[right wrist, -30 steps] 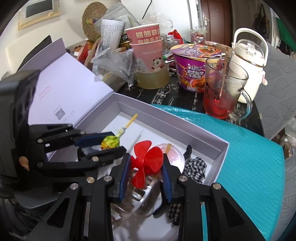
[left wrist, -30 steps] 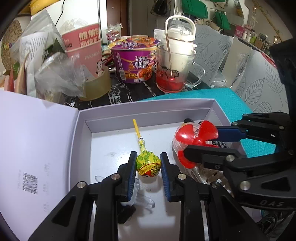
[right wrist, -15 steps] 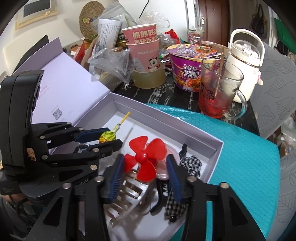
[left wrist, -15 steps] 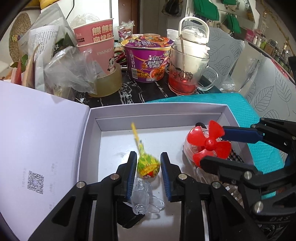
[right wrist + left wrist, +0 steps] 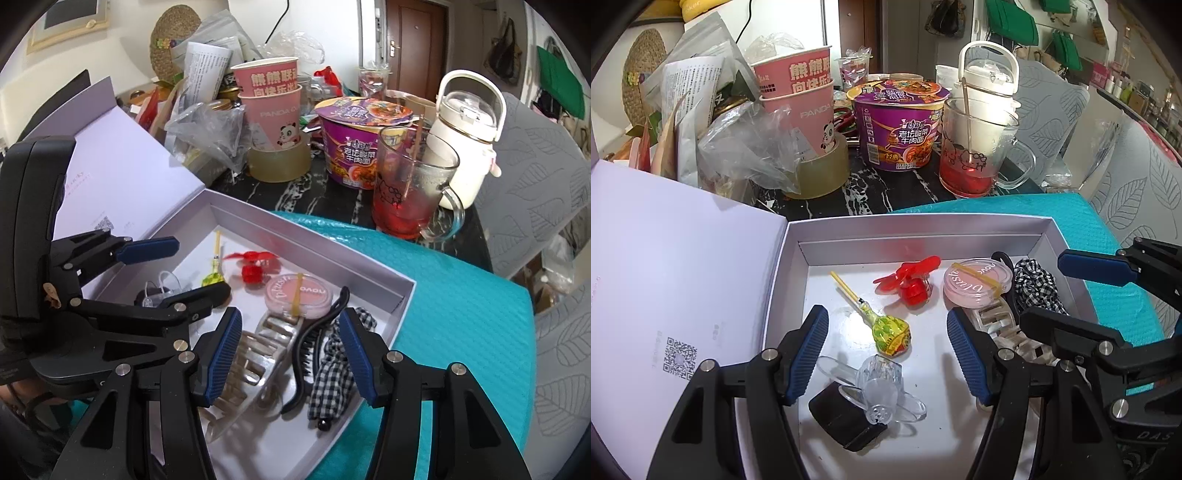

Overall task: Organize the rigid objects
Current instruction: 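Withdraw both grippers from the box back over the mat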

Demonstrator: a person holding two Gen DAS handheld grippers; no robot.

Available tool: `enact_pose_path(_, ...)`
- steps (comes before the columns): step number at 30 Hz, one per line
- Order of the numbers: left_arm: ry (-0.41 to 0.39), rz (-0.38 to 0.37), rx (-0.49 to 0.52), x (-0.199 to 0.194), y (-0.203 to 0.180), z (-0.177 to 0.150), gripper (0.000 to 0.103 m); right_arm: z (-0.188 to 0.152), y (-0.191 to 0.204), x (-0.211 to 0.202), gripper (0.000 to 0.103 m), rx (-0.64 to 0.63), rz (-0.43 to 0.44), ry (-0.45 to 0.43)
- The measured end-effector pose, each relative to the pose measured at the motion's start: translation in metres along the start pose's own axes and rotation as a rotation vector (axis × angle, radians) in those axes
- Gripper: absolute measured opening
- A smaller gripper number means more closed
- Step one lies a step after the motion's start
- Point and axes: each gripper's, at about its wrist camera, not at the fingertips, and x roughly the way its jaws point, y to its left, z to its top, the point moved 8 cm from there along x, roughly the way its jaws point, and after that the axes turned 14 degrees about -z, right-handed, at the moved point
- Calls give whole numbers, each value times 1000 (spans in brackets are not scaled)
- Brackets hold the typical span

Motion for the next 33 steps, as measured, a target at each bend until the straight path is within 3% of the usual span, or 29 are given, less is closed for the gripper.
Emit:
enact_pose_path(13,-59,50,10,-48,-10,5,66,-1,-3,-35,55,25,-56,-49)
enact_pose_path(25,-160,77,38,-123,-33,10,66,3,1,-107,57,21,-83,-155)
enact_pose_path(33,-241,103,51,-179,-51,1,66,-3,3,-160,63,32,-116,-236)
